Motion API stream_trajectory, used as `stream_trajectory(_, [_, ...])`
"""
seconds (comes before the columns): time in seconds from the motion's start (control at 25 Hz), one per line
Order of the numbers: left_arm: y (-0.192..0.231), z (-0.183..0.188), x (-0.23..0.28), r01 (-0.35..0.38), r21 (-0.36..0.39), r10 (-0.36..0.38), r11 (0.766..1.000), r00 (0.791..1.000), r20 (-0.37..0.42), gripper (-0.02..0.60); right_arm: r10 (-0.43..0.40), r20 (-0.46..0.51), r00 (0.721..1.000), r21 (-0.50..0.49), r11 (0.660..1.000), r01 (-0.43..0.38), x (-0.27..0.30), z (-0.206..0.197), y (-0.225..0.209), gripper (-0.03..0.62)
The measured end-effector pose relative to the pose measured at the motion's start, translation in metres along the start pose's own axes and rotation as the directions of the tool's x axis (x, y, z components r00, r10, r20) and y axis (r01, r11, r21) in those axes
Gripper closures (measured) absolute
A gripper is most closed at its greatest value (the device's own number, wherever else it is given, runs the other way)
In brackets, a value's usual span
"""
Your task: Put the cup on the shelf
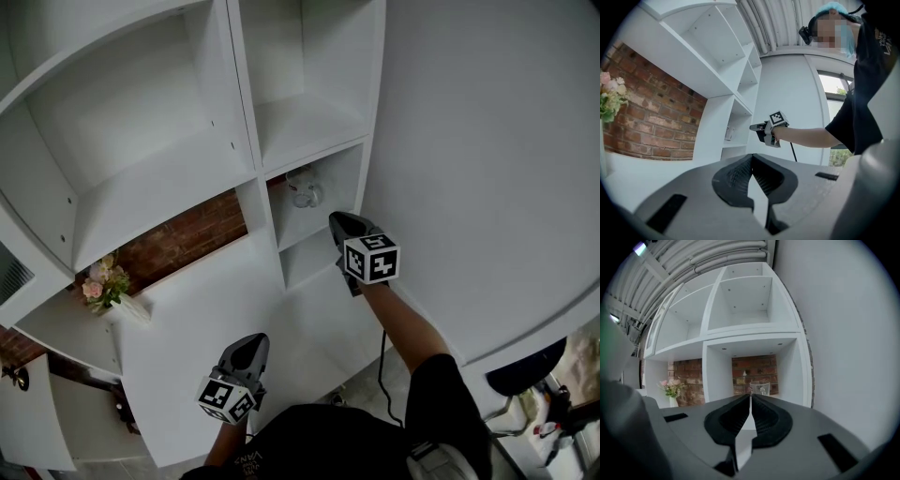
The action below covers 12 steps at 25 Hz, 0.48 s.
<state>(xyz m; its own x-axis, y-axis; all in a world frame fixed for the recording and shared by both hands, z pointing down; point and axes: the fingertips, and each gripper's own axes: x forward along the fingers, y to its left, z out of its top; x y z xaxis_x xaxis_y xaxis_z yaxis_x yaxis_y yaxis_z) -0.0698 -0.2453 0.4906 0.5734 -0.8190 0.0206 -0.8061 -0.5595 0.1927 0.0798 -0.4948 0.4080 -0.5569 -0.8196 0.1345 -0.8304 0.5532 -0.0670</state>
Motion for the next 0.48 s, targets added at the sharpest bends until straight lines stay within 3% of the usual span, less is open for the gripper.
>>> stream_trajectory(0.48, [-0.012, -0.001, -0.001, 0.139, -0.018, -0.139, 0.99, 0.99, -0.005, 0.574, -0.028, 0.043, 0.999, 0.011, 1.0, 0.028, -0.098, -0.046, 0.066, 0.592])
